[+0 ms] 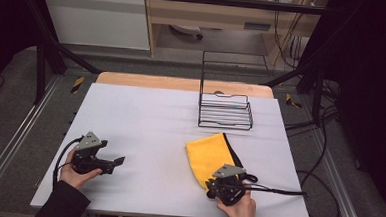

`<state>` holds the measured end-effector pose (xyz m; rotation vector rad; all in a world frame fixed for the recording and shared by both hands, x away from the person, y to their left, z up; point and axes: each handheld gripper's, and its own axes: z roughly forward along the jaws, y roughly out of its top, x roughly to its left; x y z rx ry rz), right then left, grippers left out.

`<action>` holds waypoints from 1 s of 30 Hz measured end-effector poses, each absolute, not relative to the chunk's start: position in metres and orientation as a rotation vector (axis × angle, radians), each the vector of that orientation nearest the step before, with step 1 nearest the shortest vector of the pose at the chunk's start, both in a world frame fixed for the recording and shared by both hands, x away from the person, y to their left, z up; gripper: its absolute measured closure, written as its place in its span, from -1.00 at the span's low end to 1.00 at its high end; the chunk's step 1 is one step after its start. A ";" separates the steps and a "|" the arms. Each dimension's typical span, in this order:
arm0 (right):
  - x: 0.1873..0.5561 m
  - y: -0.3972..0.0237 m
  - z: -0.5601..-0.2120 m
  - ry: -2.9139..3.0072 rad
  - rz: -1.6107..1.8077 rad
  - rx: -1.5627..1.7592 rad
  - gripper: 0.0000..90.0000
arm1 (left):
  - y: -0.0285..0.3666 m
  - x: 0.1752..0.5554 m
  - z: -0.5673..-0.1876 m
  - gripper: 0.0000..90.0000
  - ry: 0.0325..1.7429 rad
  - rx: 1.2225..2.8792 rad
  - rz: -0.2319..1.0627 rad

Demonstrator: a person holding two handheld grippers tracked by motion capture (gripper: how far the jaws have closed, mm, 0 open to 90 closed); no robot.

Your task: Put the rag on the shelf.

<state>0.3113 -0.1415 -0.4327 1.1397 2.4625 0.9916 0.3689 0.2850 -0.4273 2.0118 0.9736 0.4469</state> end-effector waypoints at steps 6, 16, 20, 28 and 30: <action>0.313 -0.115 -0.429 2.473 1.103 1.169 0.86 | 0.285 0.369 -0.427 -0.85 0.973 2.012 0.448; 0.329 -0.136 -0.420 2.374 1.183 1.142 0.03 | 0.284 0.368 -0.427 -0.85 0.965 2.013 0.442; 0.342 -0.178 -0.418 2.268 1.233 1.180 -0.22 | 0.281 0.369 -0.428 -0.85 0.963 2.022 0.435; 0.363 -0.216 -0.427 2.234 1.295 1.204 -0.60 | 0.270 0.370 -0.424 -0.89 0.945 2.020 0.408; 0.370 -0.218 -0.427 2.242 1.306 1.209 -0.70 | 0.264 0.371 -0.422 -0.90 0.941 2.025 0.403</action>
